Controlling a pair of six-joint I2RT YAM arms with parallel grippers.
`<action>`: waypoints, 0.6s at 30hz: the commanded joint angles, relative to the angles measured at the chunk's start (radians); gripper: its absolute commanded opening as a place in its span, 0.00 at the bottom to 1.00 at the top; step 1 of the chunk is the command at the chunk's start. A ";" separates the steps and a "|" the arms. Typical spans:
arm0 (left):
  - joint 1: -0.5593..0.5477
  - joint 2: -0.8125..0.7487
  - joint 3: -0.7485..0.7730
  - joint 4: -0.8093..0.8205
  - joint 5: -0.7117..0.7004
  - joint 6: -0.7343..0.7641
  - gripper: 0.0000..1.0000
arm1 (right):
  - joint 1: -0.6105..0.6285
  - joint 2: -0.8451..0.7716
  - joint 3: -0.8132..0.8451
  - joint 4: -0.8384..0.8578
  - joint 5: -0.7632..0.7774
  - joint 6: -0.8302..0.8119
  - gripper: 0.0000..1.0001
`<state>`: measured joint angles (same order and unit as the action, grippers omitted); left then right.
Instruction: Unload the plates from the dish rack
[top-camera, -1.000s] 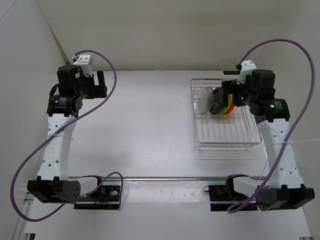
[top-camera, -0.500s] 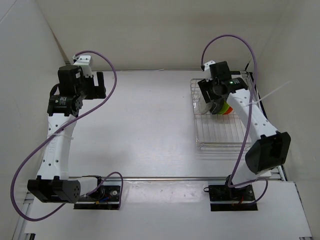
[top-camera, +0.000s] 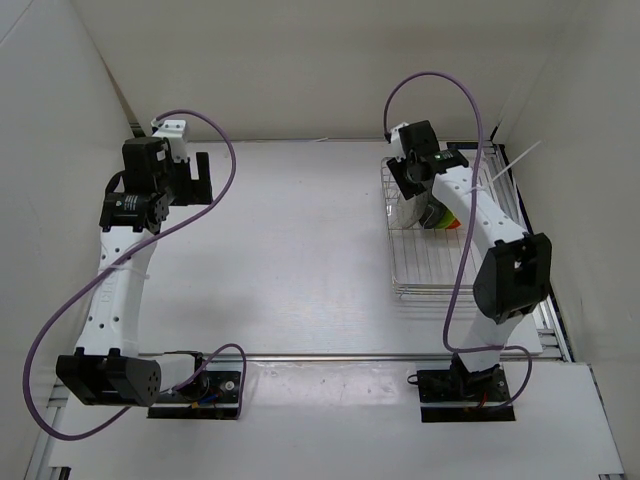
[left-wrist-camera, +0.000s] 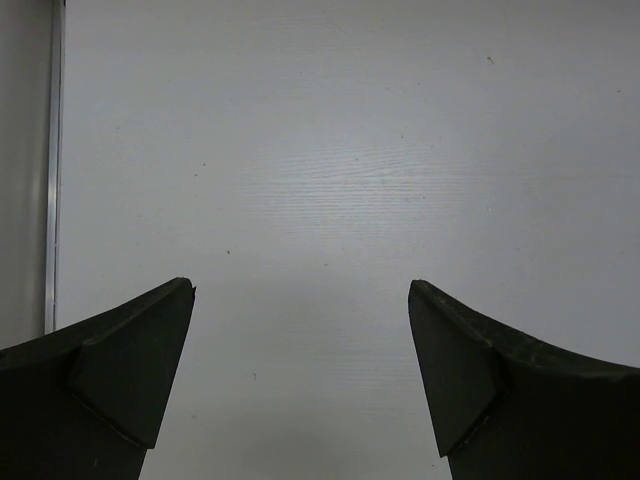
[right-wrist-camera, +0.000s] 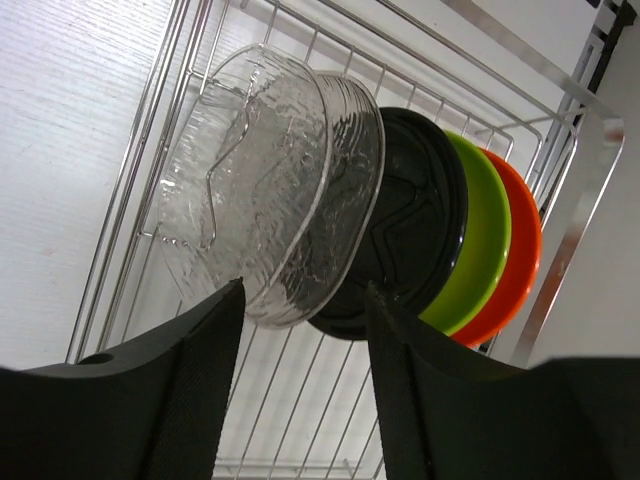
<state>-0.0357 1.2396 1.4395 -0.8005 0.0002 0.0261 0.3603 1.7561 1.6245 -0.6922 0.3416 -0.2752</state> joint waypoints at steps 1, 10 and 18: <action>-0.001 -0.035 -0.004 0.011 -0.022 0.006 1.00 | 0.002 0.037 0.061 0.045 0.019 -0.024 0.54; -0.001 -0.065 0.013 -0.005 0.029 -0.005 1.00 | 0.011 0.121 0.101 0.045 0.042 -0.033 0.43; -0.001 -0.083 0.012 -0.005 0.046 -0.014 1.00 | 0.020 0.178 0.120 0.054 0.094 -0.042 0.42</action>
<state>-0.0357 1.2034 1.4334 -0.8040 0.0128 0.0219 0.3756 1.9198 1.6932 -0.6735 0.3973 -0.3080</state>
